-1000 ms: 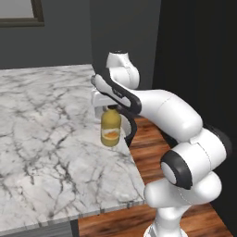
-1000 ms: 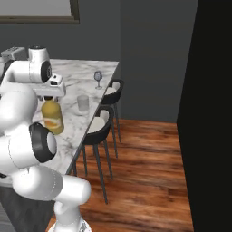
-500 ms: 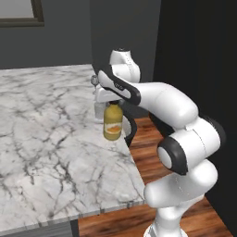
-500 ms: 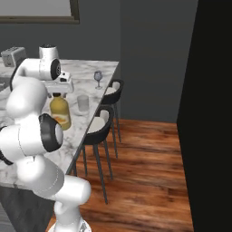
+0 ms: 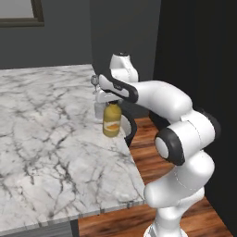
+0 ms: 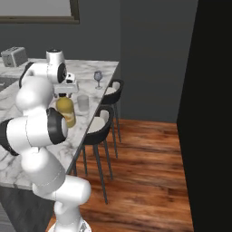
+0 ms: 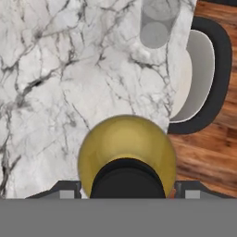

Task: There is a wine glass and glass cup on the dining counter. Place the wine bottle next to the wine glass and the juice bottle next to the glass cup.

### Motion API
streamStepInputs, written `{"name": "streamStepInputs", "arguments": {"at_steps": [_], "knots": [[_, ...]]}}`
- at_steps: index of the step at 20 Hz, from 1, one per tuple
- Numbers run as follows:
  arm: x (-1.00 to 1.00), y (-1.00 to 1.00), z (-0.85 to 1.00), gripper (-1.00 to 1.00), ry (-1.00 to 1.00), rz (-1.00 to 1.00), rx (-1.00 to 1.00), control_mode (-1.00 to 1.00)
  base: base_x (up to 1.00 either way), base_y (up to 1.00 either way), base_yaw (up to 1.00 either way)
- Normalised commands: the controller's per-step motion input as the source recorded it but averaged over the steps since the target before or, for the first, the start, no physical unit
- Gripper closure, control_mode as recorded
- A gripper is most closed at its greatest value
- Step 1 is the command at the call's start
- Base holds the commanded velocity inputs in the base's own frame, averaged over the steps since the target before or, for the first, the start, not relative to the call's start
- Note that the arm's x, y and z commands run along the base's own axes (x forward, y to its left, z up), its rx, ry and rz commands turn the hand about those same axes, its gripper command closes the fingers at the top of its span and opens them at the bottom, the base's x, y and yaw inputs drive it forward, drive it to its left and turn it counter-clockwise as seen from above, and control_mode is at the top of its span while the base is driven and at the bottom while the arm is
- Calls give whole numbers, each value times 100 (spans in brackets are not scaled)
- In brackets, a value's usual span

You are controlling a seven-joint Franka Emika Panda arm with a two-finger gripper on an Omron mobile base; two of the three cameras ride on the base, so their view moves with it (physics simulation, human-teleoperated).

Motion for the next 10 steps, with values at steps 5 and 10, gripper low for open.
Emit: {"name": "streamStepInputs", "arguments": {"at_steps": [5, 10], "knots": [[47, -1, -9, 100, -1, 4, 0, -100, 0, 0, 0], [39, 0, -1, 100, 0, 5, 0, -100, 0, 0, 0]]}}
